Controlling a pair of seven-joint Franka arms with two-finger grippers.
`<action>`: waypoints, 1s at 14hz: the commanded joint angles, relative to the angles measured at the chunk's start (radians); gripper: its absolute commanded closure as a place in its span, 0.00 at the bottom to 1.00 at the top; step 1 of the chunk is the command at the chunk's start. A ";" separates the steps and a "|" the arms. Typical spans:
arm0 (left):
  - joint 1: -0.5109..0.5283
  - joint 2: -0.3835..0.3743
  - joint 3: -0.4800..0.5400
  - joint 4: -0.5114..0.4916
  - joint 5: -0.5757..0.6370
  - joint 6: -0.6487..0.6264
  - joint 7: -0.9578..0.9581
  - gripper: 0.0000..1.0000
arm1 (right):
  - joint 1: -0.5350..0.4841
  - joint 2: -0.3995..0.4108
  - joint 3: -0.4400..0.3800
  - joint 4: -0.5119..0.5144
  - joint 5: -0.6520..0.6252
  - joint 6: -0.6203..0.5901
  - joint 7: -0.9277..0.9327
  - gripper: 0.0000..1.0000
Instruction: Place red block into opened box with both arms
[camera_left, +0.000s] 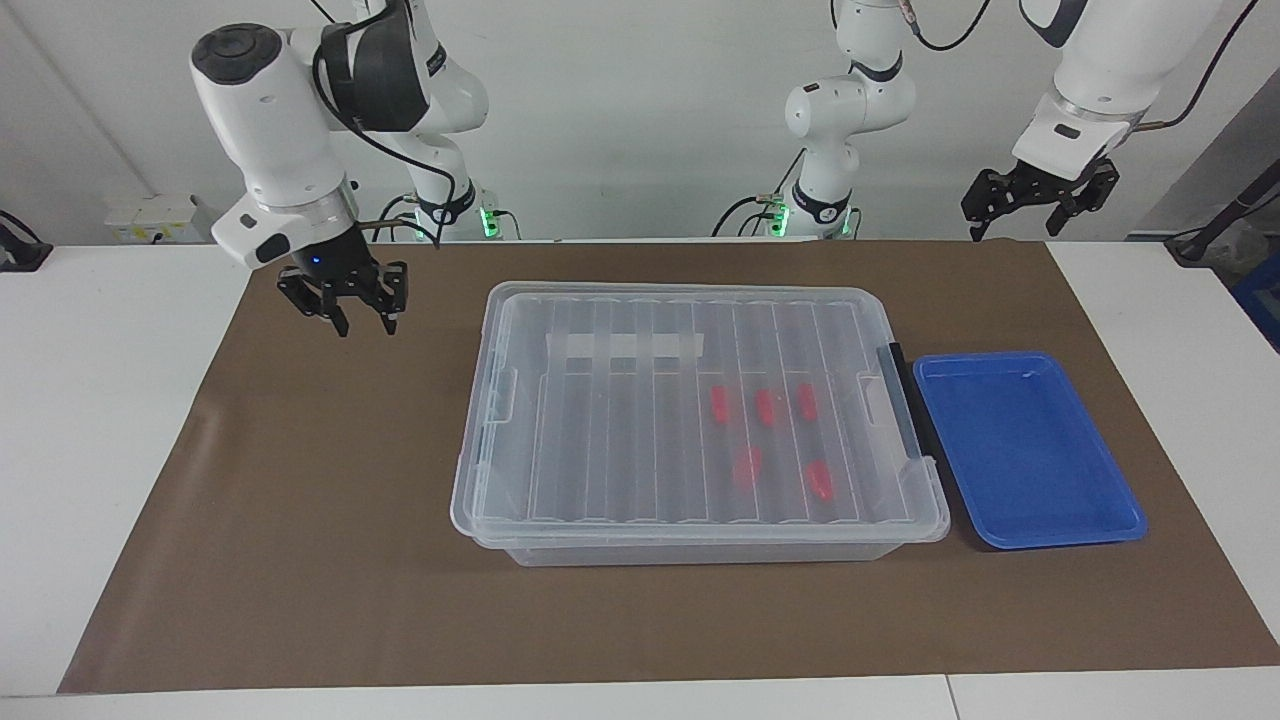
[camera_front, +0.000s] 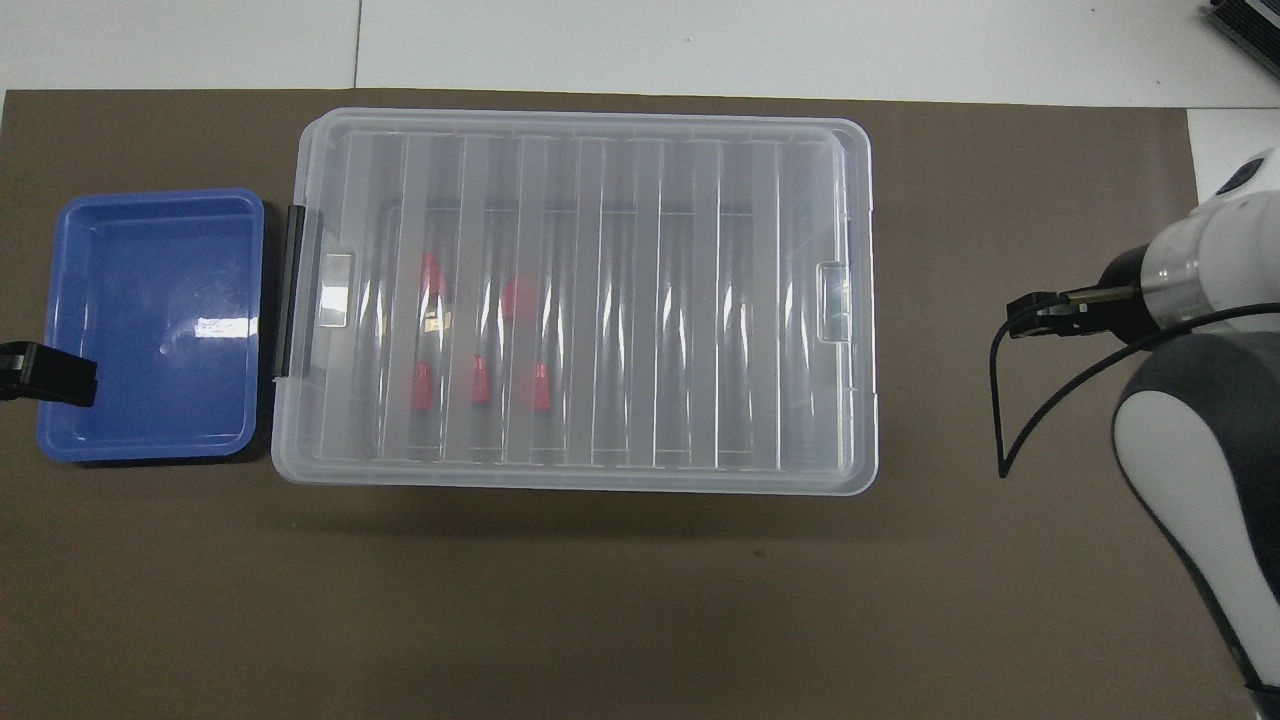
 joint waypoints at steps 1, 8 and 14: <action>0.014 -0.018 -0.004 -0.013 -0.018 -0.007 0.007 0.00 | -0.006 -0.002 -0.029 0.075 0.010 -0.082 0.018 0.03; 0.012 -0.018 -0.007 -0.013 -0.019 -0.005 0.013 0.00 | -0.051 0.013 -0.017 0.227 -0.010 -0.240 0.057 0.03; 0.006 -0.018 -0.008 -0.014 -0.100 0.002 0.010 0.00 | -0.075 0.004 0.007 0.209 -0.006 -0.274 0.058 0.00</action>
